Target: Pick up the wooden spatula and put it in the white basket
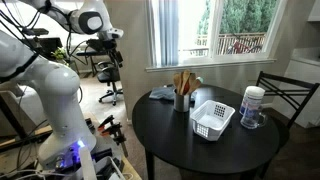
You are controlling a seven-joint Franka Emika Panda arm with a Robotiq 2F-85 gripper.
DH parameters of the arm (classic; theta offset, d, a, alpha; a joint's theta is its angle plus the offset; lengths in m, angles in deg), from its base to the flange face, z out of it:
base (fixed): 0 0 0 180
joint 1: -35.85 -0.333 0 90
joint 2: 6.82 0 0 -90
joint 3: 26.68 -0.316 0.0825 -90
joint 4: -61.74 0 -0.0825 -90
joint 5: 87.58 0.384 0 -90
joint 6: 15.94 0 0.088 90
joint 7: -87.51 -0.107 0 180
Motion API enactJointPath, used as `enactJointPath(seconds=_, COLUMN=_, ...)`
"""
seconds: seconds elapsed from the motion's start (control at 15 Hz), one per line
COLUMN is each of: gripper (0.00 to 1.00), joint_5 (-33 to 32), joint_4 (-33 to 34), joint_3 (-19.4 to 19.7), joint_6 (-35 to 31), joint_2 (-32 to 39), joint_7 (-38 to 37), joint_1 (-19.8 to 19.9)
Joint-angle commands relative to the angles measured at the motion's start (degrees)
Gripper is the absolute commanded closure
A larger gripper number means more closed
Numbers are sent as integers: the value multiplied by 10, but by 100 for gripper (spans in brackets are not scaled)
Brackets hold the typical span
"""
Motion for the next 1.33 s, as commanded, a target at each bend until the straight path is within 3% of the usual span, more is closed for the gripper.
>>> enactJointPath(seconds=0.0, gripper=0, joint_5=-6, joint_4=-3, joint_3=6, joint_6=2, joint_2=1, joint_7=-4, joint_1=-5)
enactJointPath(seconds=0.87, gripper=0, joint_5=-6, joint_4=-8, joint_3=6, joint_6=2, joint_2=4, joint_7=-4, joint_1=-5)
enactJointPath(seconds=1.07, gripper=0, joint_5=-32, joint_4=8, joint_3=11, joint_6=5, joint_2=5, joint_7=-3, joint_1=20)
enactJointPath(seconds=1.27, gripper=0, joint_5=-64, joint_4=35, joint_3=41, joint_6=9, joint_2=10, joint_7=25, joint_1=46)
